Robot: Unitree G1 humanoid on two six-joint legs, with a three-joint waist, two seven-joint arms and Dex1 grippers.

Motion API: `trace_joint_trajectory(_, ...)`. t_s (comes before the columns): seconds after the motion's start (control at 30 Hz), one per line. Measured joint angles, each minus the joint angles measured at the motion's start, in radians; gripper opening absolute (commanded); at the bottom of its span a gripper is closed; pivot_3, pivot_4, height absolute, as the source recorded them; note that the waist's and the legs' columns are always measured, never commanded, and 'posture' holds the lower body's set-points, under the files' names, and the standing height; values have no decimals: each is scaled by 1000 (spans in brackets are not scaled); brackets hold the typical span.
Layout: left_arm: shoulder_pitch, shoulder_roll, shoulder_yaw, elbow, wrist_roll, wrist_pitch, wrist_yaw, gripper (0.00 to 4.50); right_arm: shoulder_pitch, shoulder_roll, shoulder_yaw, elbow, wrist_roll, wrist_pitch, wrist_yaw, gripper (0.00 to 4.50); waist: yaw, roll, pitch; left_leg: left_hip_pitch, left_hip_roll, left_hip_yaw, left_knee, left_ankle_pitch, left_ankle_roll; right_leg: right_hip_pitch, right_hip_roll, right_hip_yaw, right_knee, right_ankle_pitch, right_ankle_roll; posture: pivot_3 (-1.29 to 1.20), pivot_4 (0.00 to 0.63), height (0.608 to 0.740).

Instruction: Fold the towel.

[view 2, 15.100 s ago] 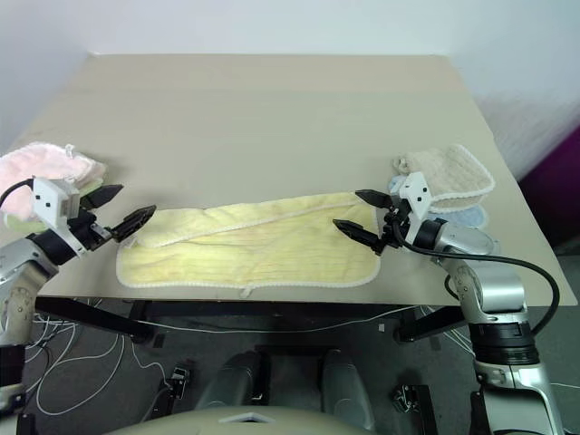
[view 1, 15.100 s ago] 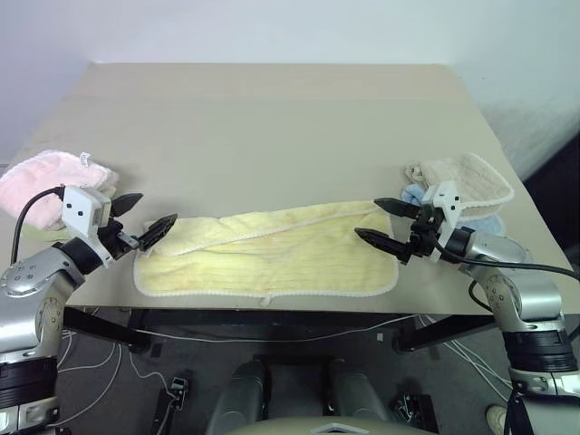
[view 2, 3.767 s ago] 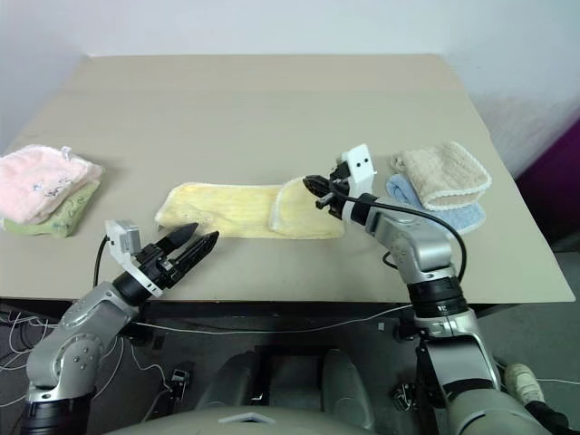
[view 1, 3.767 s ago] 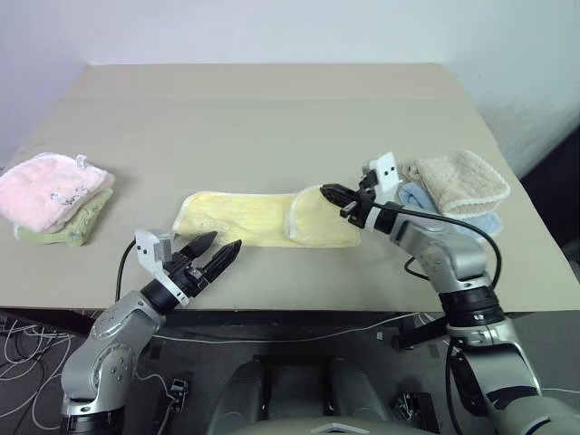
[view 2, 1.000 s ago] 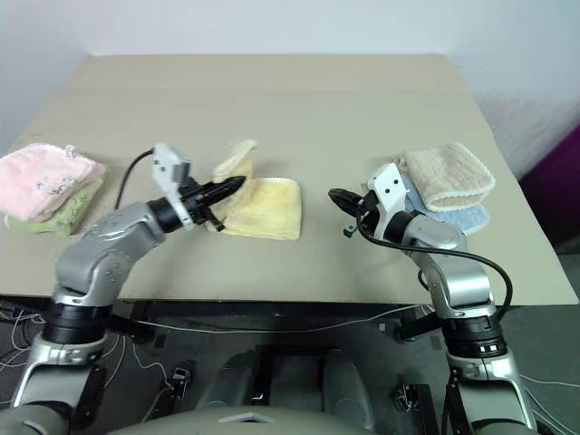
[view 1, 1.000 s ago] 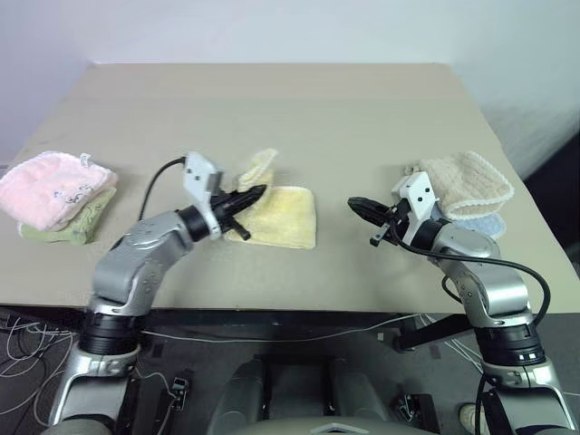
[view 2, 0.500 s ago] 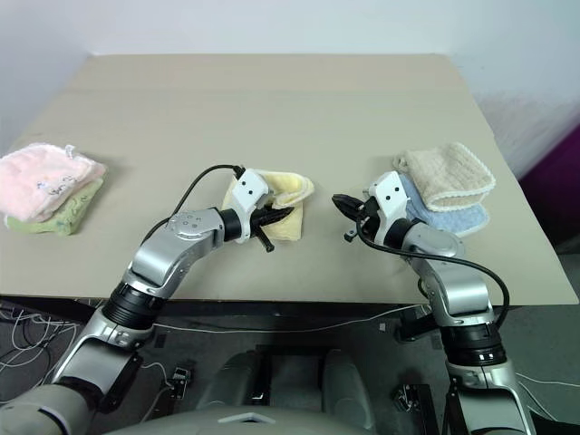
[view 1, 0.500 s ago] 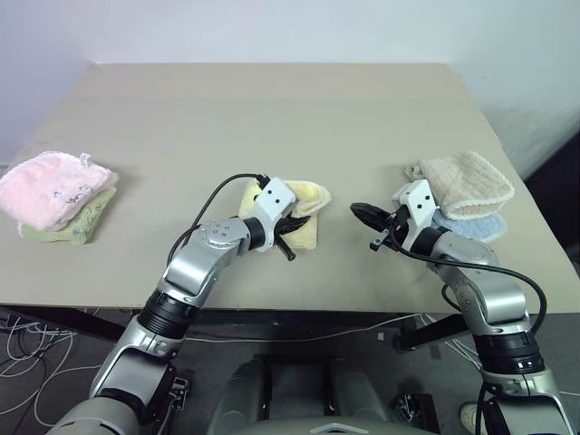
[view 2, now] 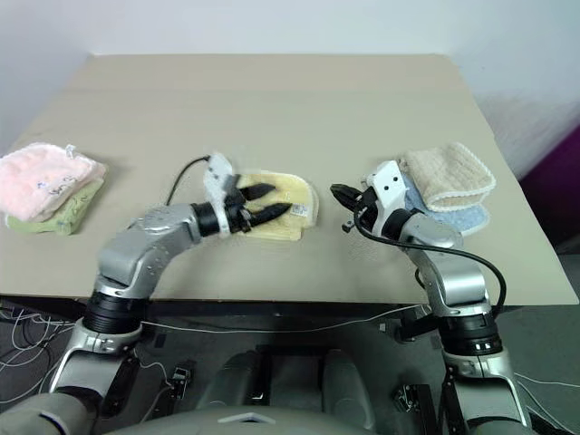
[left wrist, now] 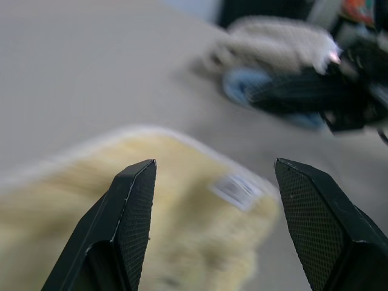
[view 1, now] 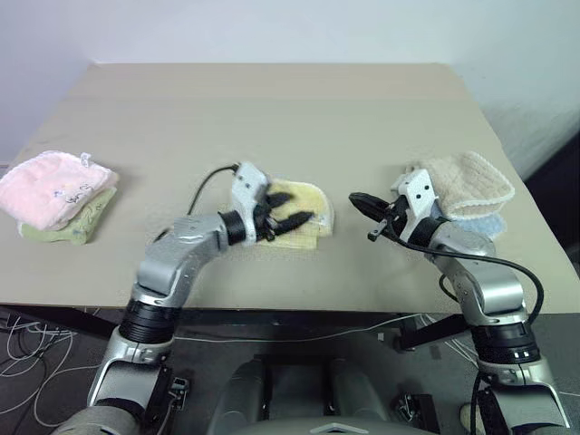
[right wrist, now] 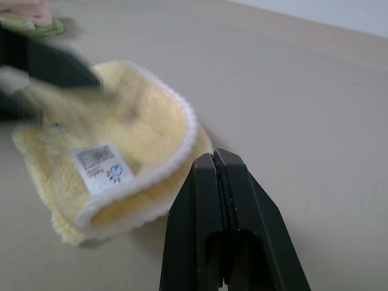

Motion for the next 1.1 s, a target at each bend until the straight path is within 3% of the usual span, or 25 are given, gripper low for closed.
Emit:
trace_joint_trajectory(0.07, -3, 13, 46, 21, 11, -30, 26, 2699, -18, 12, 0, 15, 3, 0, 0, 0, 0, 0, 0, 0, 0, 0, 0, 0, 0, 0, 0, 0, 0, 0, 0, 0, 150, 740)
trace_joint_trajectory(0.33, 7, 34, 35, 170, 104, -176, 26, 23, -155, 139, 63, 85, 17, 22, 6, 0, 0, 0, 0, 0, 0, 0, 0, 0, 0, 0, 0, 0, 0, 0, 0, 0, 150, 740)
trace_joint_trajectory(0.63, 22, 70, -85, 282, 206, -288, -94, 23, -200, 250, 182, 409, -74, 14, 19, 0, -2, 0, 0, 0, -1, 0, 0, 0, 0, -2, 0, 0, 1, 0, 0, 0, 150, 740)
trace_joint_trajectory(0.87, 45, 78, -112, 355, 266, -387, -106, 23, -195, 262, 185, 435, -106, -44, 21, 0, -4, 1, -1, 1, -1, 0, 0, 0, 0, -1, 0, 0, 2, 0, 0, 0, 150, 740)
trace_joint_trajectory(1.1, 64, 37, 77, 344, 139, -384, -58, 23, -121, 199, 120, 249, -44, 33, 38, 0, -2, 0, 0, -1, -1, 0, 1, 0, 0, -3, -1, 0, 3, 0, 0, 0, 150, 740)
